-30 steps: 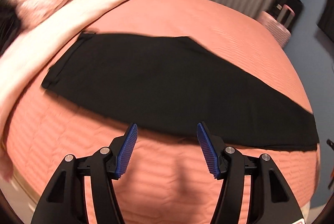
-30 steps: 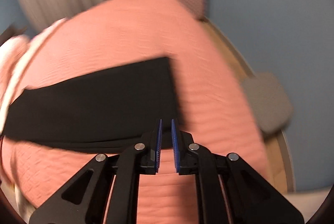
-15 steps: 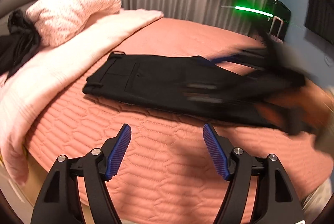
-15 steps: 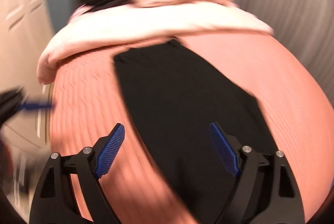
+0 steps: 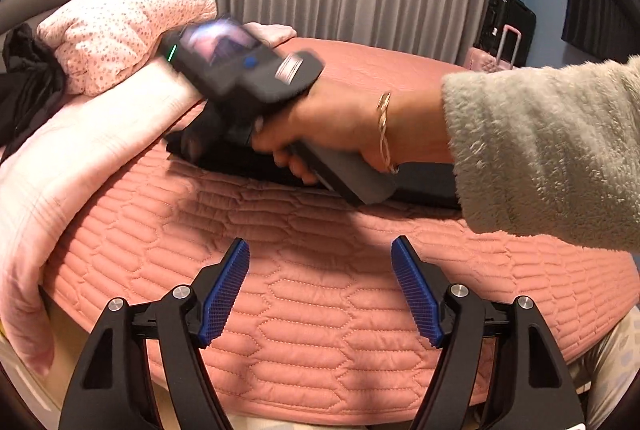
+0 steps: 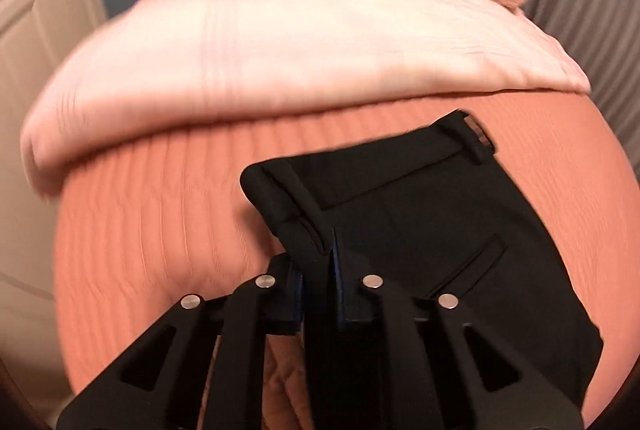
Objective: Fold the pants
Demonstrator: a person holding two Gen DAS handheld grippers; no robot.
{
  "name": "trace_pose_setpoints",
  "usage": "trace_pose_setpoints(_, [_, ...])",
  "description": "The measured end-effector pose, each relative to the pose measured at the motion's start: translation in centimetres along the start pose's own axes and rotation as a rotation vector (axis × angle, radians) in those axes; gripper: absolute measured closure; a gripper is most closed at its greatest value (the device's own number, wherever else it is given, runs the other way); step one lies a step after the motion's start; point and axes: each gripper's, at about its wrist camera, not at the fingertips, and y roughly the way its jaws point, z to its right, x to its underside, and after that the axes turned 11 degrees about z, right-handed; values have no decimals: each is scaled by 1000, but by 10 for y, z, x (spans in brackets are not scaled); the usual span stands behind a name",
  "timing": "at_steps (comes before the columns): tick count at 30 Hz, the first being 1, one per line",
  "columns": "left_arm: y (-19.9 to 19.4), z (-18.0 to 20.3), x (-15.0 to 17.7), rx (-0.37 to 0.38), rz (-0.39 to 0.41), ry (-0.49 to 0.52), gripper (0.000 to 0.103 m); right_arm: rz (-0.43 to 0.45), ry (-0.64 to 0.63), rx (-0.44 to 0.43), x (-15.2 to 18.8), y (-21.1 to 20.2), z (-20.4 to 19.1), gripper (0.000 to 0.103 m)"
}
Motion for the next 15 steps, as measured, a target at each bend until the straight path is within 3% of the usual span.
trace_pose_setpoints(3, [4, -7, 0, -2, -1, -35, 32, 30, 66, -11, -13, -3, 13, 93])
trace_pose_setpoints(6, [7, -9, -2, 0, -3, -55, 32, -110, 71, -36, 0, 38, 5, 85])
trace_pose_setpoints(8, [10, -7, -4, -2, -15, -48, 32, -43, 60, -23, 2, 31, 1, 84])
trace_pose_setpoints(11, [10, -4, -10, -9, -22, -14, 32, -61, 152, -127, 0, 0, 12, 78])
trace_pose_setpoints(13, [10, 1, -12, -15, -18, 4, 31, 20, 188, -147, 8, -50, 23, 60])
trace_pose_setpoints(14, [10, 3, -14, -18, -21, 10, 31, 56, 207, -141, 16, -74, 30, 32])
trace_pose_setpoints(15, [10, 7, -14, -17, -22, 14, 31, 116, 234, -126, 33, -113, 39, 13])
